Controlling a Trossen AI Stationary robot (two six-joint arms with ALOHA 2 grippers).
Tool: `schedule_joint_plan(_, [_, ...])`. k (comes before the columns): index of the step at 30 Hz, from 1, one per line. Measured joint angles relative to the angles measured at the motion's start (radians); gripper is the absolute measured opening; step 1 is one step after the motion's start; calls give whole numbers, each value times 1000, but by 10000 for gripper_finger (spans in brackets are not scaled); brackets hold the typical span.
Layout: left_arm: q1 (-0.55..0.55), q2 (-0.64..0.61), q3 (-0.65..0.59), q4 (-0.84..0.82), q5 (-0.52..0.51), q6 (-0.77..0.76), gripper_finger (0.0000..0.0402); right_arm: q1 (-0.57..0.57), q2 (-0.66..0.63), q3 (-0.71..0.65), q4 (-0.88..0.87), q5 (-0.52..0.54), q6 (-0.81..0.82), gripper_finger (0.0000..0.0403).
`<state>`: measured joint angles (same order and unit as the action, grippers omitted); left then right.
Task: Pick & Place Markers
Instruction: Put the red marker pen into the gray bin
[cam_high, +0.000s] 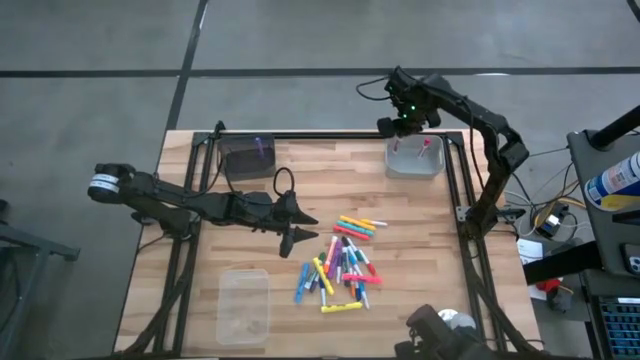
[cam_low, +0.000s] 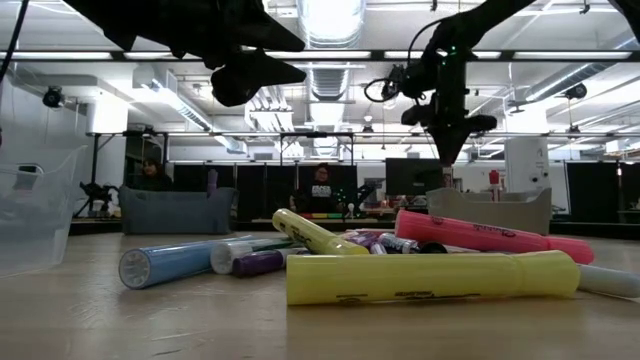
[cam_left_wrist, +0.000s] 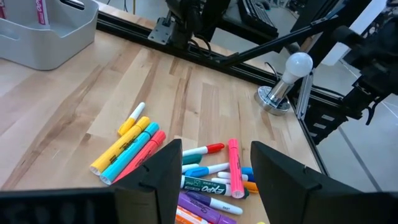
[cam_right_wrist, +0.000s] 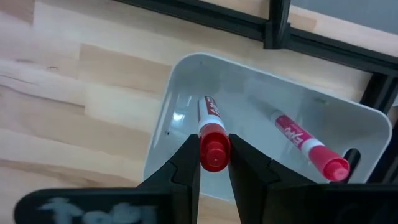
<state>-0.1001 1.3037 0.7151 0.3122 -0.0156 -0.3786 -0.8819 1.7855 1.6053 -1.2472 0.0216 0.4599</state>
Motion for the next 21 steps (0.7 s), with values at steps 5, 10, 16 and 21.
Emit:
schedule_joint_plan(5, [0, 0, 0, -2, 0, 0, 183, -5, 0, -29, 24, -3, -5, 61])
schedule_joint_plan(10, [0, 0, 0, -2, 0, 0, 183, -9, 0, -37, 46, -6, -5, 61])
schedule_joint_plan(16, [-1, 0, 0, -2, 0, 0, 183, -10, 0, -72, 62, -6, -4, 61])
schedule_joint_plan(21, [-1, 0, 0, -2, 0, 0, 183, -10, 0, -105, 100, -7, -5, 61])
